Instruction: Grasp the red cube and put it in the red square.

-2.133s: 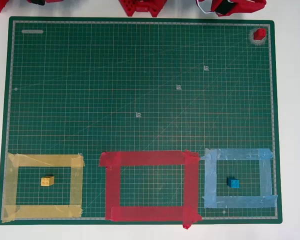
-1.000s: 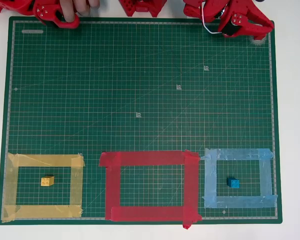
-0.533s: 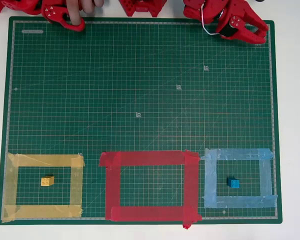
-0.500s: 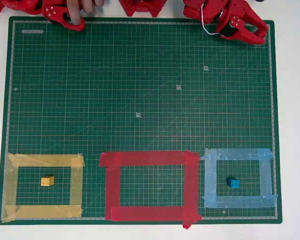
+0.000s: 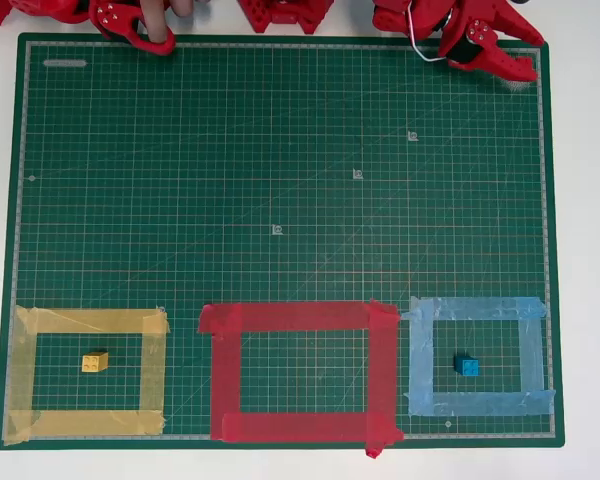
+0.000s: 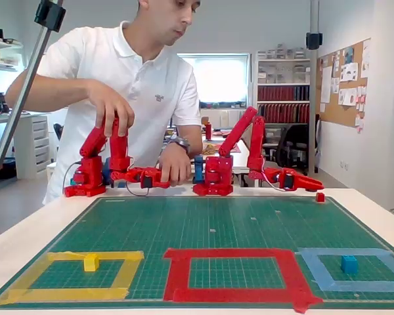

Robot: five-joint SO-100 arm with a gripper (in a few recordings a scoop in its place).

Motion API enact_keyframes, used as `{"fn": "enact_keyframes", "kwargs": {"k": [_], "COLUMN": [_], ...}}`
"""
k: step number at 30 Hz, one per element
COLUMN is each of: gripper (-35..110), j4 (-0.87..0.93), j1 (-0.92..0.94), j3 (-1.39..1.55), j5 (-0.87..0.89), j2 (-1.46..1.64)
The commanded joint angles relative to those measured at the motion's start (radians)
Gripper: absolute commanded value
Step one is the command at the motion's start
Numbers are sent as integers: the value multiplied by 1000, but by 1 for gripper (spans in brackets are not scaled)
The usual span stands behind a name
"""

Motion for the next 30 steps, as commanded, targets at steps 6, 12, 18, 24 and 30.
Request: {"fn": "enact_keyframes", "kwargs": {"k": [6,12,18,24,30], "gripper": [23,23,23,23,23], "j4": [-17,-17,-17,-17,-17], "j1": [-44,-41,-41,-41,-43], "j3": [-46,-55,-74,-83,-87], "j5": [147,147,147,146,146], "j2": [-21,-38,-60,-75,-89]}}
